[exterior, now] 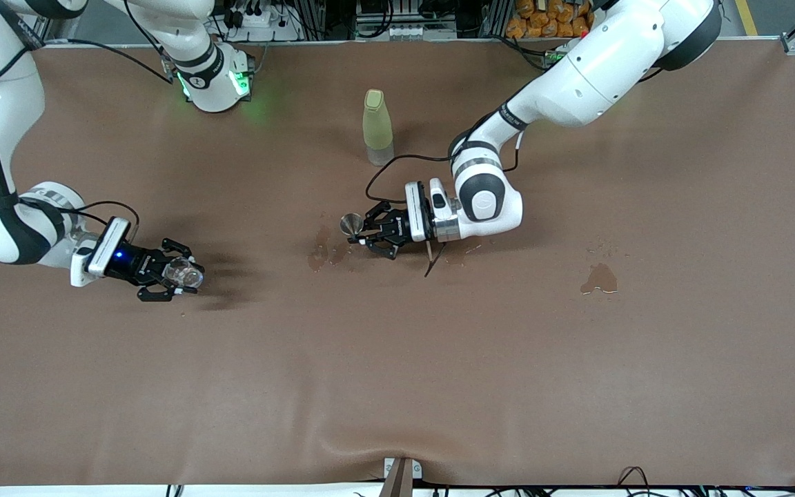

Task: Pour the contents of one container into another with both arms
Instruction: 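Carry the glass beaker with the right gripper toward the held jigger, then tilt the beaker with the right gripper over the jigger's rim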

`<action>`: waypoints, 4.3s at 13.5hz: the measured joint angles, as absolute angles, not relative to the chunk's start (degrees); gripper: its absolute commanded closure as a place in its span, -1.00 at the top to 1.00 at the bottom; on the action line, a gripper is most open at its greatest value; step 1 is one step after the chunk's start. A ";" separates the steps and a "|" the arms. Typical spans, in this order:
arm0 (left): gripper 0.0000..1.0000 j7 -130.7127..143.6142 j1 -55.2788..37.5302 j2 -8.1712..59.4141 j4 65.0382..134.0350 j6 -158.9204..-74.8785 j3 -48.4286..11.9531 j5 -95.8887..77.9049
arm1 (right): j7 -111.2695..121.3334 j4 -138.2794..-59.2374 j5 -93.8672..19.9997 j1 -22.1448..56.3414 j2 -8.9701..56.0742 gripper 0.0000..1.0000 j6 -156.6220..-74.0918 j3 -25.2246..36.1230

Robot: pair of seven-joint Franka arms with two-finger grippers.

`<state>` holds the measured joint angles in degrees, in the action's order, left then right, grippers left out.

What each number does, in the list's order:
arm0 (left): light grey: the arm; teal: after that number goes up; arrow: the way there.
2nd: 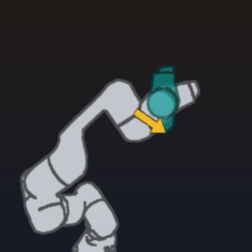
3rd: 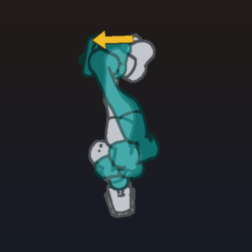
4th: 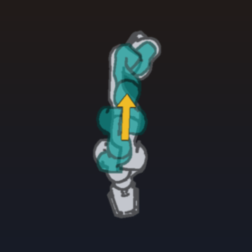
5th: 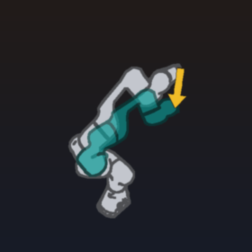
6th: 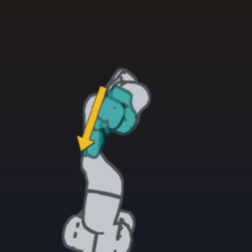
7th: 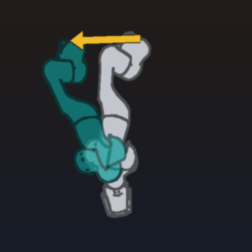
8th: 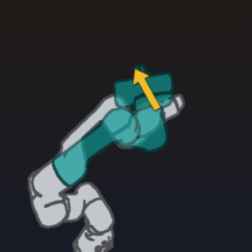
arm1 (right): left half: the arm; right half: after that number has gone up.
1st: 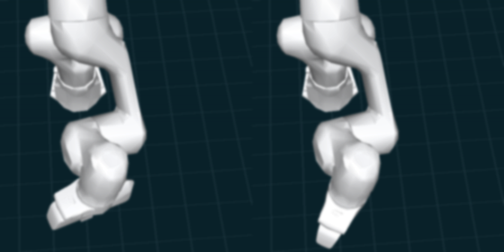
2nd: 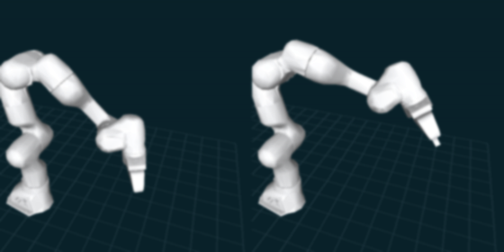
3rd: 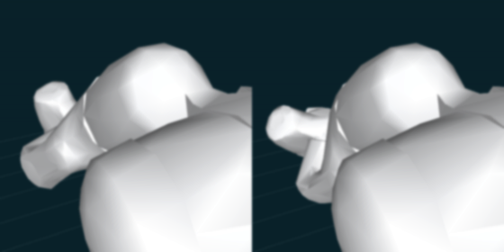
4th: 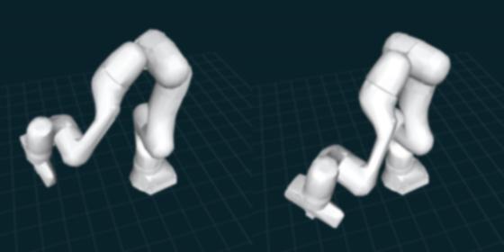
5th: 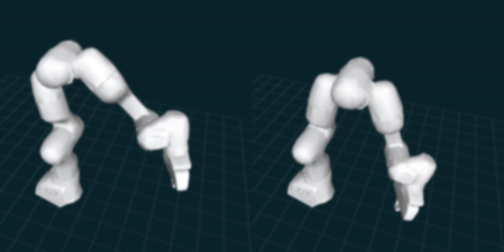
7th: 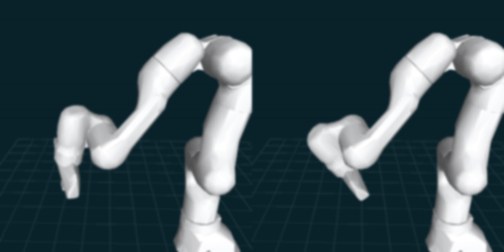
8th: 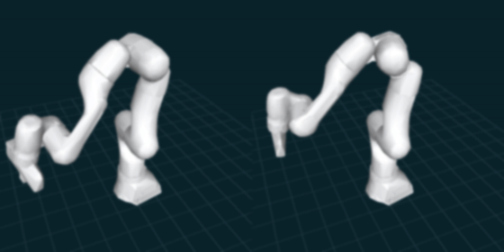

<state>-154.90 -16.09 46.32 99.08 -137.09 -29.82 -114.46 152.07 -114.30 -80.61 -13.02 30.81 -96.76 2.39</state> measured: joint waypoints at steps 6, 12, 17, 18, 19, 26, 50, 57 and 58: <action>-1.00 -155.96 -16.66 46.55 98.15 -137.07 -28.80 -113.60 | 143.87 -117.06 -77.23 -12.50 24.50 -1.00 -95.29 2.41; -1.00 -155.26 -19.52 47.02 96.84 -137.15 -28.18 -114.10 | 139.78 -122.39 -77.16 -9.33 18.55 -1.00 -95.10 2.37; -1.00 -155.23 -24.16 49.67 91.70 -137.39 -26.05 -117.51 | 137.47 -125.17 -77.19 -6.45 14.61 -1.00 -95.24 2.77; -1.00 -155.23 -24.93 49.89 91.30 -137.45 -25.48 -117.82 | 137.33 -125.84 -77.30 -5.39 13.84 -1.00 -95.51 3.20; -1.00 -155.22 -25.71 50.01 90.95 -137.54 -24.68 -118.24 | 137.21 -126.52 -77.57 -4.38 13.23 -1.00 -95.92 3.49; -1.00 -154.92 -30.06 51.67 87.38 -138.36 -20.73 -119.84 | 136.78 -131.18 -84.18 3.26 10.82 -1.00 -99.38 3.79; -1.00 -154.94 -30.81 52.99 85.53 -139.31 -20.03 -119.85 | 136.70 -137.82 -103.00 21.61 10.80 -1.00 -108.58 2.15; -1.00 -154.98 -30.77 53.07 85.53 -139.31 -19.92 -119.85 | 135.13 -139.00 -104.51 22.13 10.72 -1.00 -110.66 1.24; -1.00 -154.99 -30.77 53.10 85.53 -139.31 -19.92 -119.85 | 133.62 -139.11 -104.53 22.13 10.60 -1.00 -110.68 1.25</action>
<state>-154.99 -30.77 53.10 85.53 -139.31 -19.92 -119.85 133.62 -139.11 -104.53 22.13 10.60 -110.68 1.25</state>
